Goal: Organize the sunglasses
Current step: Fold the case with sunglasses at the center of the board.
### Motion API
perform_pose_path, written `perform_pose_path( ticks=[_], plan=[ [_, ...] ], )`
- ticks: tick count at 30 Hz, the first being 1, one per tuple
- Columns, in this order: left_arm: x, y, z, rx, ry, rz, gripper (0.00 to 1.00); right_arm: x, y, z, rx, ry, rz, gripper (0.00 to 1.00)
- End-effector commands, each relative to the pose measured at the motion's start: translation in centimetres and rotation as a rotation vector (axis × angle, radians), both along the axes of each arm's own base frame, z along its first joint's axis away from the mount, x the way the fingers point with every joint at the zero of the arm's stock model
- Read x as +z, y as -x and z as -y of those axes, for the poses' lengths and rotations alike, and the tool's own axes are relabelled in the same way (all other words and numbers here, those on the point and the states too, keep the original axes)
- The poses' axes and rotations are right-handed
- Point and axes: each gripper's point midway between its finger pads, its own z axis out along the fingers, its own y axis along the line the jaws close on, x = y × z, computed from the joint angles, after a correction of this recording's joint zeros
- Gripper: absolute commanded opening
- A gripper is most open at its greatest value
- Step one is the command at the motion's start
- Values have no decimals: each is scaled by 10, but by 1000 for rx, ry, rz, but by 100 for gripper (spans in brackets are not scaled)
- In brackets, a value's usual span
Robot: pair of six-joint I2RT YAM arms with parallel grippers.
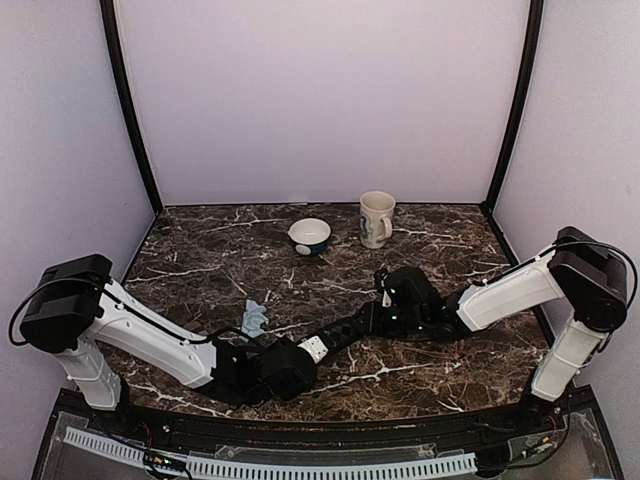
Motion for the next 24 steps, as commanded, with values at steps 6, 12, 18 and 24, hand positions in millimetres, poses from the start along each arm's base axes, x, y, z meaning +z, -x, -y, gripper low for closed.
perform_pose_path(
  ticks=[6,12,18,24],
  plan=[
    [-6,20,-25,2,17,-111,66,-27,11,16,6,100,-56,38],
    [5,23,-20,-26,76,-111,76,-9,9,14,12,80,-19,47],
    [10,21,-13,-66,104,-155,86,32,4,13,31,34,69,63],
    [9,6,-10,-91,171,-281,93,44,7,16,52,39,89,68]
  ],
)
